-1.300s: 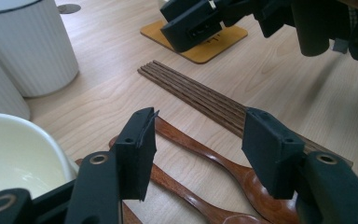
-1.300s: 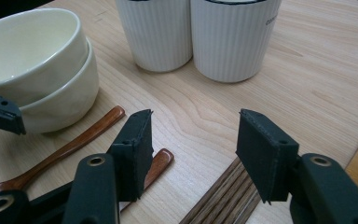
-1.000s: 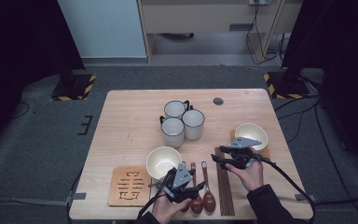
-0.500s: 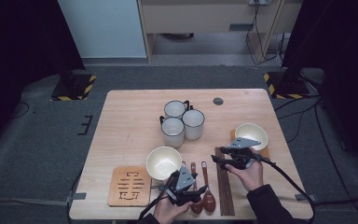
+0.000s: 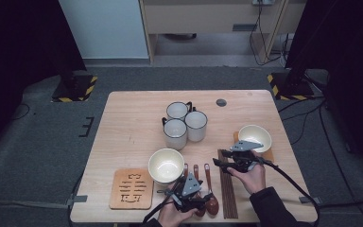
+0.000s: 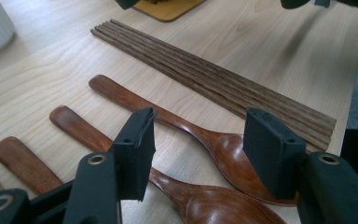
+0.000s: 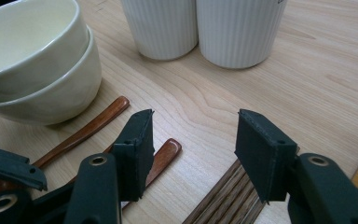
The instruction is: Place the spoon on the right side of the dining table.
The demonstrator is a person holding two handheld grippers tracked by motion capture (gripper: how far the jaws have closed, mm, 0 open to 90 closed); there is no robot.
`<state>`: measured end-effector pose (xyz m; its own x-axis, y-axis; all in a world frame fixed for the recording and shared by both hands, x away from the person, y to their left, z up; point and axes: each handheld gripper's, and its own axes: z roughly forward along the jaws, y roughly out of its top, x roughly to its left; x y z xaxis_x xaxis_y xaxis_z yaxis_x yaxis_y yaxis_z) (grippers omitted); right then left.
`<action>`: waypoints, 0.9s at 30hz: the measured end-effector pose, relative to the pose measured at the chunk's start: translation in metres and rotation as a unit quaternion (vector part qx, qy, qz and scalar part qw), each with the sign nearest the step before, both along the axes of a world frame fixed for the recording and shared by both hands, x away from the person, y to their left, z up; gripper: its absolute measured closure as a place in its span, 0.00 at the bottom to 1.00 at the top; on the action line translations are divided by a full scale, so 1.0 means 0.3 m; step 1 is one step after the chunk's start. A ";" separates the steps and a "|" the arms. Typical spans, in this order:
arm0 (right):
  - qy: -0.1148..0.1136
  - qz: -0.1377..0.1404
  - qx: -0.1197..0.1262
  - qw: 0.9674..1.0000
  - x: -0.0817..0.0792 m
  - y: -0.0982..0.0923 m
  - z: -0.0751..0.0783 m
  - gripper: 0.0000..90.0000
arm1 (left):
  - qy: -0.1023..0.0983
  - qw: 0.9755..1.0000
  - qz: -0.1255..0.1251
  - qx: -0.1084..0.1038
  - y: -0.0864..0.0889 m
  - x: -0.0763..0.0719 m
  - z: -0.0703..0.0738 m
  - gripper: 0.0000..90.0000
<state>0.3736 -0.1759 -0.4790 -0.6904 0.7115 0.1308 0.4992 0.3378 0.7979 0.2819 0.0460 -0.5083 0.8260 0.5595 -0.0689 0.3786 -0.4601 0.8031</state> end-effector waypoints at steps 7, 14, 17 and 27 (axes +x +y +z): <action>0.003 0.004 -0.001 1.000 -0.001 0.009 -0.011 0.52 | 0.013 1.000 -0.016 0.010 -0.017 -0.005 -0.021 0.46; 0.007 0.008 0.001 1.000 -0.003 0.019 -0.019 0.52 | 0.022 0.999 -0.038 0.020 -0.032 -0.010 -0.036 0.43; 0.008 0.012 0.002 1.000 -0.003 0.022 -0.022 0.53 | 0.023 0.999 -0.043 0.023 -0.037 -0.012 -0.040 0.41; 0.021 0.013 0.006 1.000 -0.005 0.038 -0.042 0.52 | 0.021 0.997 -0.061 0.036 -0.048 -0.015 -0.050 0.37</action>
